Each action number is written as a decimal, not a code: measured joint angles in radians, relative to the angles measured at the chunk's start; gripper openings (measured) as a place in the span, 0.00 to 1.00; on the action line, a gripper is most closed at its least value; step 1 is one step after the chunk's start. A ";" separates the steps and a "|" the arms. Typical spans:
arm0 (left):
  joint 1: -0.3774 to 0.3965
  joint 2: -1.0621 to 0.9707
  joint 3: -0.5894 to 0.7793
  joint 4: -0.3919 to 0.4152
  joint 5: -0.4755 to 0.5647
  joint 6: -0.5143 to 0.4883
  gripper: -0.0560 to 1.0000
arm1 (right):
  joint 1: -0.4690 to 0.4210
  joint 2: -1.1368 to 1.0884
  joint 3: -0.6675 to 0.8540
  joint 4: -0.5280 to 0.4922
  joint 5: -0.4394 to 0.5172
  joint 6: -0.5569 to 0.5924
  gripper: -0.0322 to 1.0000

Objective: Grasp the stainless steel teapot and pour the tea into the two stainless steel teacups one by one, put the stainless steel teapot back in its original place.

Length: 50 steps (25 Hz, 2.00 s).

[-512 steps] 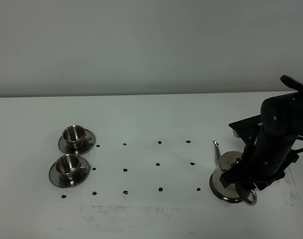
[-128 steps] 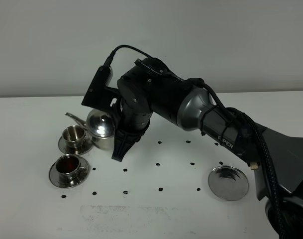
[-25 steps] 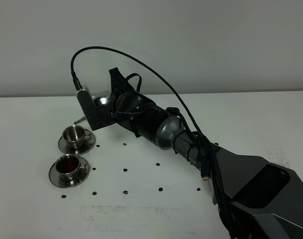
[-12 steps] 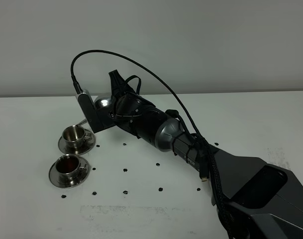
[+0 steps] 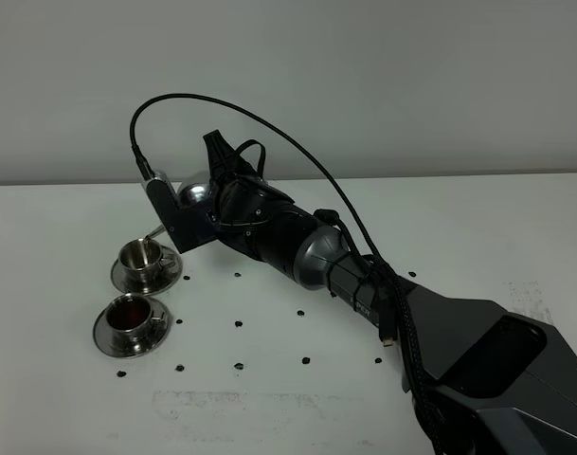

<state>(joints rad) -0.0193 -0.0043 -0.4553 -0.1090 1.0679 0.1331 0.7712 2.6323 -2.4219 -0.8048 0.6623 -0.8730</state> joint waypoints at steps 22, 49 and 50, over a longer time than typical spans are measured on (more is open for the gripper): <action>0.000 0.000 0.000 0.000 0.000 0.000 0.34 | 0.002 0.021 0.000 -0.063 -0.035 -0.012 0.21; 0.000 0.000 0.000 0.000 0.000 0.000 0.34 | 0.002 0.021 0.000 -0.081 -0.042 -0.017 0.21; 0.000 0.000 0.000 0.000 0.000 0.000 0.34 | 0.002 0.021 0.000 -0.081 -0.043 -0.017 0.21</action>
<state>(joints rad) -0.0193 -0.0043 -0.4553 -0.1090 1.0679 0.1331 0.7735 2.6538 -2.4219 -0.8860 0.6192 -0.8905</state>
